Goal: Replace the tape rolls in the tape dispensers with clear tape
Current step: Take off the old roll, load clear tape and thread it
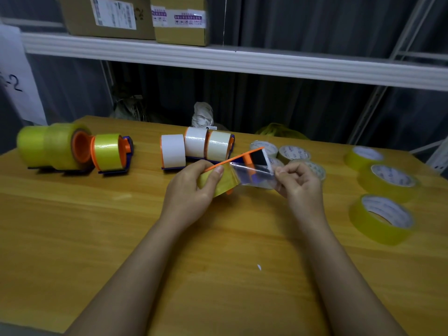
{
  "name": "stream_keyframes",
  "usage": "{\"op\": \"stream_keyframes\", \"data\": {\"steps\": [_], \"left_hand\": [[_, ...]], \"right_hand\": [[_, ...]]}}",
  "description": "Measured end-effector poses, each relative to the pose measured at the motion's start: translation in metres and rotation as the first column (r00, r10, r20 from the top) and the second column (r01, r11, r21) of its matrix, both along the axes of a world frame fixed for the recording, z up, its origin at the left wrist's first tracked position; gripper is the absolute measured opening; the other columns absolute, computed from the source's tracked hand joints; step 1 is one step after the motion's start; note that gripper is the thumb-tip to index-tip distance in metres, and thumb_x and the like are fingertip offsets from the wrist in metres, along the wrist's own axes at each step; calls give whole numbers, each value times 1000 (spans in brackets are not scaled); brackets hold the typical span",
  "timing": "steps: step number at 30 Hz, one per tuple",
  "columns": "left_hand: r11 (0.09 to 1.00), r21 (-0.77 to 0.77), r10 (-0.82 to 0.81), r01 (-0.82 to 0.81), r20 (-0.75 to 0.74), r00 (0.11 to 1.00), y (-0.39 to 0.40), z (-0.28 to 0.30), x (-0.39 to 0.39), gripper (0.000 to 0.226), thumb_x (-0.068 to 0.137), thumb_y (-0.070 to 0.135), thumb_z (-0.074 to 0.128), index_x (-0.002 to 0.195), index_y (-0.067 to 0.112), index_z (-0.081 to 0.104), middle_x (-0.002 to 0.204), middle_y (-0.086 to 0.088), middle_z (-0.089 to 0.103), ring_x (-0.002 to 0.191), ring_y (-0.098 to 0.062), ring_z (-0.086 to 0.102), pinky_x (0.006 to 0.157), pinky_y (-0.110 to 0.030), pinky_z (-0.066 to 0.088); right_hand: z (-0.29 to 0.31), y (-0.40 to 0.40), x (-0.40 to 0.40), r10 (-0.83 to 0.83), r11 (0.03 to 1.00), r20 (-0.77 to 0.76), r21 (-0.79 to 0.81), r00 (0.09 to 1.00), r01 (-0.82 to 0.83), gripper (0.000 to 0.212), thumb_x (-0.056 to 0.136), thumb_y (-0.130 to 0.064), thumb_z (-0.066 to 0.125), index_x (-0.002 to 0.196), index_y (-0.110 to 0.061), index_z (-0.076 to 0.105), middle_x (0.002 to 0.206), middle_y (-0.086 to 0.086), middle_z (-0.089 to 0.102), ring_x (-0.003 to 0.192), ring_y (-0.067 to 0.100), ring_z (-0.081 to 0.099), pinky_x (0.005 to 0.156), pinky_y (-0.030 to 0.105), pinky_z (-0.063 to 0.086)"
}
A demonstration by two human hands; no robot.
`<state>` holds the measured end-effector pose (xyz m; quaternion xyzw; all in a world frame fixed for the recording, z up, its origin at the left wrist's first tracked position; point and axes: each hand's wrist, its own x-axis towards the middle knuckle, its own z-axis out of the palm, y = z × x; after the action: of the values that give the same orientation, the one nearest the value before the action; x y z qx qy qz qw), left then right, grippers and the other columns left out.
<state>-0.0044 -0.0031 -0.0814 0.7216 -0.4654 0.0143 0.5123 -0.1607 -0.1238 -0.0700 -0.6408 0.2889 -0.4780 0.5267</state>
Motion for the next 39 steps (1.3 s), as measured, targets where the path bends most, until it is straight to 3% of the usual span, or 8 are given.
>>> {"op": "stream_keyframes", "data": {"steps": [6,12,18,26,31,35,39], "left_hand": [[1000,-22,16,-16,44,999,-1,0,1,42,88,53,41,92,19,65,79,6,62,75,-9,56,59,-38,46],[999,-44,15,-10,116,993,0,-1,0,47,87,55,37,89,17,65,79,4,63,75,-14,58,61,-41,46],[1000,-27,1,3,146,989,1,0,-3,49,87,55,37,94,16,65,84,3,64,79,-15,58,63,-43,48],[999,-45,6,0,123,992,1,1,-2,47,87,55,38,91,17,66,82,4,64,78,-13,58,61,-43,48],[1000,-30,5,-4,38,999,2,2,-1,47,81,59,41,88,20,67,78,6,65,76,-11,60,61,-46,50],[1000,14,7,-7,16,1000,3,4,2,50,77,66,43,87,23,65,80,6,64,78,-9,59,65,-47,51],[995,100,12,-6,-60,998,4,7,3,57,65,78,50,90,29,63,86,10,63,84,-8,59,72,-47,54]], "right_hand": [[-1,-1,2,-24,1000,-21,2,999,24,23,92,-5,60,71,-12,53,64,4,60,74,27,60,85,57,53],[-3,-4,1,-79,997,-51,-9,996,79,21,91,-7,62,72,-10,54,61,7,57,70,30,58,79,57,52],[-3,-5,1,-89,996,-53,5,995,90,21,92,-6,61,73,-13,55,55,-6,61,67,16,63,80,49,57],[-1,-1,-1,-104,993,-79,-62,991,100,21,91,-7,61,74,-15,54,69,18,62,72,36,62,75,56,53],[0,4,-1,-106,989,-57,-107,993,100,18,94,-12,59,77,-16,54,74,22,66,75,39,65,72,55,54],[-2,5,0,-70,992,-49,-104,996,65,18,95,-12,57,79,-18,54,74,12,69,78,32,68,77,53,57],[-2,5,1,-40,995,-17,-95,999,38,17,95,-9,56,80,-17,54,71,2,70,75,17,71,75,43,60]]}}
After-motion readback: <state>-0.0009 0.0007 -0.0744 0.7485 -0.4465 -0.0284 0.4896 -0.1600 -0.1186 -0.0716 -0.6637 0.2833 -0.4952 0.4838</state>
